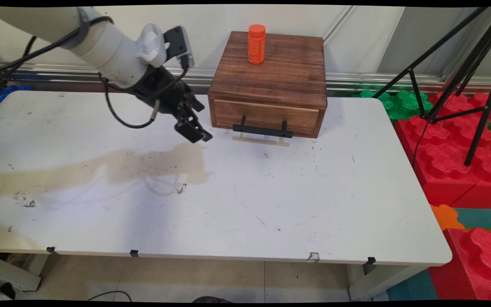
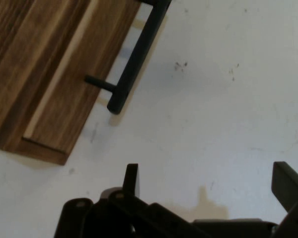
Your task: Open the drawer
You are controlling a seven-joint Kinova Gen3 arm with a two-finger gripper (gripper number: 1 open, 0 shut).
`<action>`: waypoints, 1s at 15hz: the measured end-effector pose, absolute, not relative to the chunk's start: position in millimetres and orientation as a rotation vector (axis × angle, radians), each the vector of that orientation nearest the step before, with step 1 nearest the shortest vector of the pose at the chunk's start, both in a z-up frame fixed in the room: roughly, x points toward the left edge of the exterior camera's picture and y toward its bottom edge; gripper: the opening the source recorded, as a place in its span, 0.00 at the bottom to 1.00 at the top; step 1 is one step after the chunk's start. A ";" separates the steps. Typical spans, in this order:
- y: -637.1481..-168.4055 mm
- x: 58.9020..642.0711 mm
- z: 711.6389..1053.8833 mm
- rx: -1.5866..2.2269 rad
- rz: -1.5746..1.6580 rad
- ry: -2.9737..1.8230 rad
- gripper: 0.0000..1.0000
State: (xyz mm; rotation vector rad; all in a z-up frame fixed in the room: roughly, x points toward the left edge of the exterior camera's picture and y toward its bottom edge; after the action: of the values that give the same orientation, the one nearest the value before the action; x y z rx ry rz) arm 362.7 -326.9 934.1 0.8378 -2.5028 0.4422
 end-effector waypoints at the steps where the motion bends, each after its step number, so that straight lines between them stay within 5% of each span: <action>1: -331.5 359.0 932.9 0.828 0.440 -2.507 1.00; 15: -390.6 306.7 904.0 0.697 0.506 -2.555 1.00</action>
State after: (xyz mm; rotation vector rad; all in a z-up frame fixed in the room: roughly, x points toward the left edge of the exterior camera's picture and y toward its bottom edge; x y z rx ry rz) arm 306.7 -390.6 904.0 0.6973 -2.5552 0.5062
